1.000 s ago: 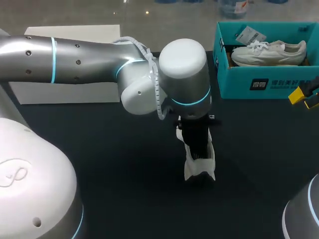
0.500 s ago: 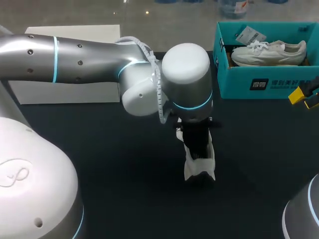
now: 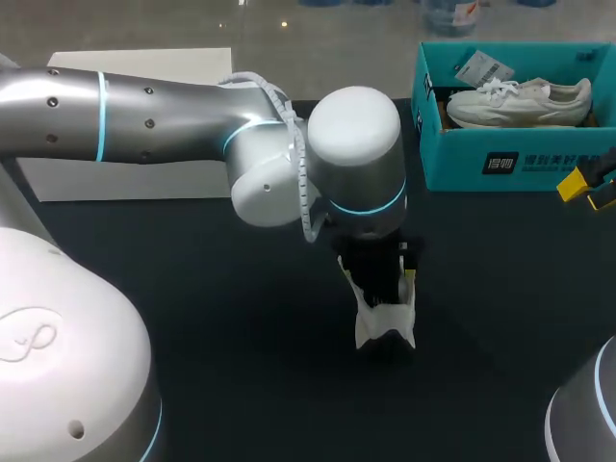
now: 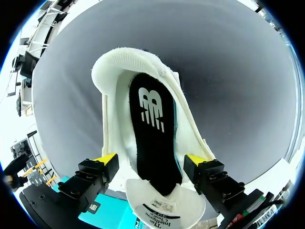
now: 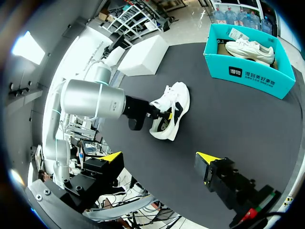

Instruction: Take the shoe out of the shoebox, open the shoe tongue, remove and reinsert the insole, then place the shoe into the shoebox

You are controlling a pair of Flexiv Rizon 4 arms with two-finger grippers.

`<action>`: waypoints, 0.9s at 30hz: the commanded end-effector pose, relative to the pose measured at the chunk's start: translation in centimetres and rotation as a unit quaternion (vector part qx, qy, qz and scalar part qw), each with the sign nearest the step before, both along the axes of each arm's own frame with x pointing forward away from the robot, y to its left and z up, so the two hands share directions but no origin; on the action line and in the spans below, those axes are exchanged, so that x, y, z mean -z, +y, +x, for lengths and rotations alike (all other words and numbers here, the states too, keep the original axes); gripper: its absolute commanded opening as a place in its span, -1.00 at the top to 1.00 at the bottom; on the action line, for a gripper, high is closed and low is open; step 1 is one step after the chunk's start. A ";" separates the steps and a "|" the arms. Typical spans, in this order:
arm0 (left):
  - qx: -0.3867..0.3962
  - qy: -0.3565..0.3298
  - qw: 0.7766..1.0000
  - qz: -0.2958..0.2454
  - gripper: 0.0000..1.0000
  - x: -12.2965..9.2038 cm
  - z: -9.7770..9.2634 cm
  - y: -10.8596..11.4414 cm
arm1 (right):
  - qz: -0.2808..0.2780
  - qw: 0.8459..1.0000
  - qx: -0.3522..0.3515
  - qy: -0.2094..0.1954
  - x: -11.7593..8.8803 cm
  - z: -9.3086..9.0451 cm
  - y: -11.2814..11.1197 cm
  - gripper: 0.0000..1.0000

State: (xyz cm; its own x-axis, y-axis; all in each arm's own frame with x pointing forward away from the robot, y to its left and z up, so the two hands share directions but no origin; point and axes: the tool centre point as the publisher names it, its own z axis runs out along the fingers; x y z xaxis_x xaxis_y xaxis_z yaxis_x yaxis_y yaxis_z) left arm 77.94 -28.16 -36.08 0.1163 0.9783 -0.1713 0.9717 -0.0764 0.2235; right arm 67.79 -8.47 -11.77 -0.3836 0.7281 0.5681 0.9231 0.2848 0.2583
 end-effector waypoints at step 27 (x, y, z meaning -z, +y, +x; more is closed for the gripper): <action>0.030 -0.006 0.999 0.039 -1.00 -3.9 -0.3 0.8 | -0.001 1.000 0.000 0.001 0.0 0.1 0.0 -1.00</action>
